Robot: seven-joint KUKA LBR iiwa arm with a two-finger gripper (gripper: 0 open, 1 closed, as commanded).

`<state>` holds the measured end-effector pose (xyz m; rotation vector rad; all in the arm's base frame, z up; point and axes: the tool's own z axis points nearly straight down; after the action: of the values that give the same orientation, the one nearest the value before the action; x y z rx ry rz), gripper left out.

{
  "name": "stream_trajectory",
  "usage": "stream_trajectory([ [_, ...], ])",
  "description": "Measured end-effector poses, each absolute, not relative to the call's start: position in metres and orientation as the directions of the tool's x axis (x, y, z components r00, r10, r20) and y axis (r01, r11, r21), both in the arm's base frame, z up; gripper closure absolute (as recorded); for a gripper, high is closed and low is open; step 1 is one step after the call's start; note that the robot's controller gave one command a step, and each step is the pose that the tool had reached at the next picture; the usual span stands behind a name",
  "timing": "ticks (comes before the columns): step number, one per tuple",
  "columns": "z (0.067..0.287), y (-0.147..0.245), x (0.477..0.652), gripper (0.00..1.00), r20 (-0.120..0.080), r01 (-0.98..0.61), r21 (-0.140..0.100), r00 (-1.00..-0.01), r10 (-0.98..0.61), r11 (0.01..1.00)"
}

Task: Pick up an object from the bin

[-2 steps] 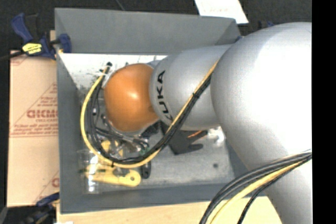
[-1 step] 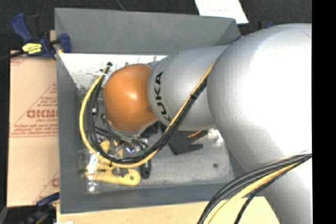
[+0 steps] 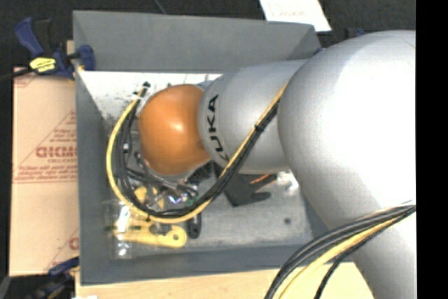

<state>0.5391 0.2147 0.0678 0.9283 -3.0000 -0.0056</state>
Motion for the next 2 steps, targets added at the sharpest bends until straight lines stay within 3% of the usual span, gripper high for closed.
stream_trajectory([
  [1, 0.0675, 0.2146, 0.5394, 0.00, 0.001, -0.555, 0.004, -0.832, -0.555, 0.832],
  [2, 0.0699, 0.2148, 0.5407, 1.00, -0.003, -0.558, 0.005, -0.830, -0.558, 0.830],
])
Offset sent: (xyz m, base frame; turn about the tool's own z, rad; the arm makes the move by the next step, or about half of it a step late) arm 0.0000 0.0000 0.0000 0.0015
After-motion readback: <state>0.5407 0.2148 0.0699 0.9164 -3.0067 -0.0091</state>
